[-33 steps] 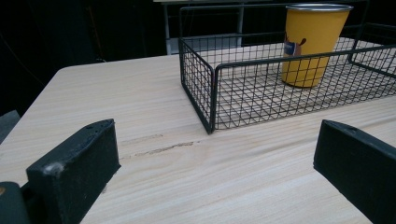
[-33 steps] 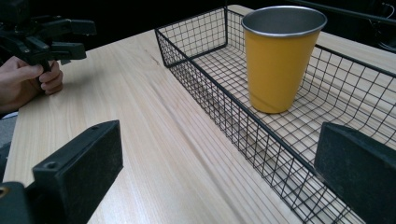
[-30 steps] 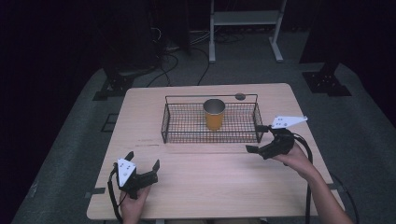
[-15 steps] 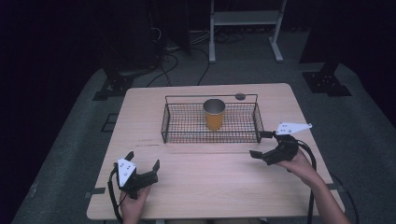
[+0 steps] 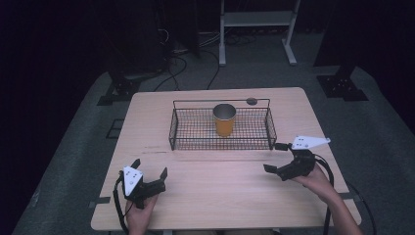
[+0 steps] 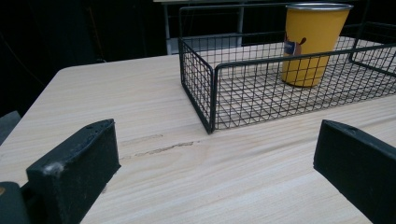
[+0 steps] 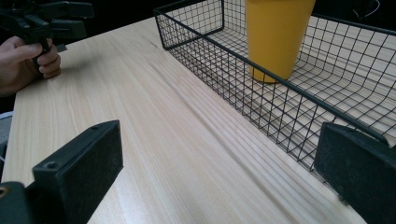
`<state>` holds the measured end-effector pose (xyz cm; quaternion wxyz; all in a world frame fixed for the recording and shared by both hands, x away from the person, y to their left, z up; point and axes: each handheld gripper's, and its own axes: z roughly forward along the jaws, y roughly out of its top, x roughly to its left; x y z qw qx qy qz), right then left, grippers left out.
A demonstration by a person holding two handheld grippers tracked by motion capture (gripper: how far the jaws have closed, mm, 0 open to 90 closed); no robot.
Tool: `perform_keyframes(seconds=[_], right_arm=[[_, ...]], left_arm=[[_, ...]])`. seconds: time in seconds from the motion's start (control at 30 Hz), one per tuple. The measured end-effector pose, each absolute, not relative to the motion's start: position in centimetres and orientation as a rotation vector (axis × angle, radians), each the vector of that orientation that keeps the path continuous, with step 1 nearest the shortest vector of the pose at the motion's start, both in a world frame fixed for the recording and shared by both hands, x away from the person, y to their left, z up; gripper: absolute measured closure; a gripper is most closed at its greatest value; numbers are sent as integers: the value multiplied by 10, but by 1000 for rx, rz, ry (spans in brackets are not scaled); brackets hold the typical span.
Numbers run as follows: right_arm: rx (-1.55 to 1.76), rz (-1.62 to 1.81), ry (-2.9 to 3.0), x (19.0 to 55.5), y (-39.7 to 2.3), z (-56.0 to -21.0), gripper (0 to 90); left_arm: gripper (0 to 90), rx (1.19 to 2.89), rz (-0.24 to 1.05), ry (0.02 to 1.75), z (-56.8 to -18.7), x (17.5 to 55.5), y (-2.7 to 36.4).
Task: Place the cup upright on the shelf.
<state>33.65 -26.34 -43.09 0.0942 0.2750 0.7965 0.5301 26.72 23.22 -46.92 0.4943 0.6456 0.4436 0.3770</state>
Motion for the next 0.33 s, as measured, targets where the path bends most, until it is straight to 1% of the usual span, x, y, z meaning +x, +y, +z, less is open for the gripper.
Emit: perform_keyframes(seconds=[0.23, 0.33], right_arm=[[812, 1572, 2342, 324, -263, -437, 7], [821, 1632, 2318, 317, -262, -441, 7]], left_arm=[[0, 1566, 922, 1076, -469, 267, 231], [0, 1565, 919, 1076, -469, 267, 231]])
